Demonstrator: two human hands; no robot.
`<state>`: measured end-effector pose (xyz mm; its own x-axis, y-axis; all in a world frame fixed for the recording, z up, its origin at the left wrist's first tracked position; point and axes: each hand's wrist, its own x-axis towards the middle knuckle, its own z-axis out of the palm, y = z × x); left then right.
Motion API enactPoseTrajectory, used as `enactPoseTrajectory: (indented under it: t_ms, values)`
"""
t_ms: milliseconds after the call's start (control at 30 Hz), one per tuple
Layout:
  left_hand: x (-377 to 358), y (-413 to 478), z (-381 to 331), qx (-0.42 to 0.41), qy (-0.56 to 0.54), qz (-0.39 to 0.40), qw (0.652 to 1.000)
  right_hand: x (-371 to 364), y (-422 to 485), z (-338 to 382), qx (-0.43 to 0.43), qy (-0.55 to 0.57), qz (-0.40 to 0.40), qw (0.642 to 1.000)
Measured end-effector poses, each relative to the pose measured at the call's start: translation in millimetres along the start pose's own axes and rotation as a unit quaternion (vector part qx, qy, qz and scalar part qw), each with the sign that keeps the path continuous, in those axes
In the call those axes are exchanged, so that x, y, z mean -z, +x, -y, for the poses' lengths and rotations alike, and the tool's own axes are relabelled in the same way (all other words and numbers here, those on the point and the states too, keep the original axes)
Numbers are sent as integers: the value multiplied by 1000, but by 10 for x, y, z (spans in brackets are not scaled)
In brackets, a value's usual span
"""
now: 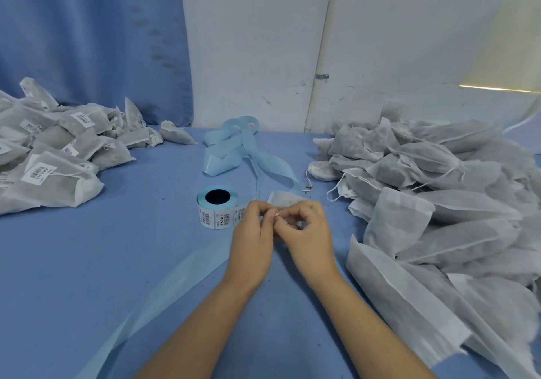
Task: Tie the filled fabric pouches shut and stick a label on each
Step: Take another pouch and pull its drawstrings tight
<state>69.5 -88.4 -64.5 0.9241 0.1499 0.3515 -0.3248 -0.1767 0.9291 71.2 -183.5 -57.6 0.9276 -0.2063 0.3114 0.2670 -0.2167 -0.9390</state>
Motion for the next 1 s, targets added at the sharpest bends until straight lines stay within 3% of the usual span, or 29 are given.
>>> enactPoseTrajectory:
  t_ms: [200, 367, 567, 800, 1000]
  values:
    - [6, -4, 9, -31, 55, 38, 997, 36, 31, 2, -90, 127, 30, 987]
    - [35, 0, 6, -59, 94, 51, 993, 99, 58, 40, -140, 193, 109, 965]
    - [106, 65, 11, -21, 19, 7, 1000, 63, 29, 55, -143, 193, 139, 961]
    - [109, 81, 53, 11, -31, 7, 999, 38, 56, 16, -159, 233, 51, 958]
    - [117, 70, 41, 4, -30, 10, 999, 13, 45, 3, -146, 199, 58, 967]
